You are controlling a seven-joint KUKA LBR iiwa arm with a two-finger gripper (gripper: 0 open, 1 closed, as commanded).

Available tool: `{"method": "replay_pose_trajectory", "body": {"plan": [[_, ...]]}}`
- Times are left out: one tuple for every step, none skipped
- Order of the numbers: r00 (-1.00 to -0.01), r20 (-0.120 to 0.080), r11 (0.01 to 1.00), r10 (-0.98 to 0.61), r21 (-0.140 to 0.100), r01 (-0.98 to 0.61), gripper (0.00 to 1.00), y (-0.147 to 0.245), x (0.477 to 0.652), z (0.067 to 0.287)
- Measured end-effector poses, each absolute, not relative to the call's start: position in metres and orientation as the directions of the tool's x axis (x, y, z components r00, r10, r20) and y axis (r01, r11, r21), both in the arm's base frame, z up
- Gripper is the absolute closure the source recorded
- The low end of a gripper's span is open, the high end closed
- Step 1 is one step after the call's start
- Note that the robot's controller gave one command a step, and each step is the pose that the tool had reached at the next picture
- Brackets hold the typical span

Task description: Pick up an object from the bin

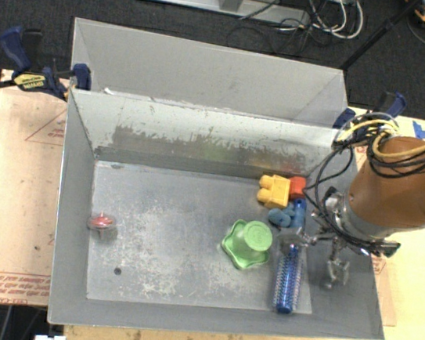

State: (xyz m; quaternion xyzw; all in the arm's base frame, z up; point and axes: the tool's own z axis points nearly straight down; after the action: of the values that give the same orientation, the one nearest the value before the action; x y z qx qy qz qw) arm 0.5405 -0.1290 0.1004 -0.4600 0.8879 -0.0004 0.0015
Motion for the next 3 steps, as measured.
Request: {"method": "replay_pose_trajectory", "body": {"plan": [[-0.268, -0.002, 0.268, -0.963, 0.002, -0.963, 0.0, -0.113, 0.528, 0.099], [-0.125, -0.006, 0.125, -0.992, 0.002, -0.992, 0.0, -0.098, 0.521, 0.069], [-0.127, -0.009, 0.127, -0.992, 0.002, -0.992, 0.0, -0.097, 0.522, 0.069]]}}
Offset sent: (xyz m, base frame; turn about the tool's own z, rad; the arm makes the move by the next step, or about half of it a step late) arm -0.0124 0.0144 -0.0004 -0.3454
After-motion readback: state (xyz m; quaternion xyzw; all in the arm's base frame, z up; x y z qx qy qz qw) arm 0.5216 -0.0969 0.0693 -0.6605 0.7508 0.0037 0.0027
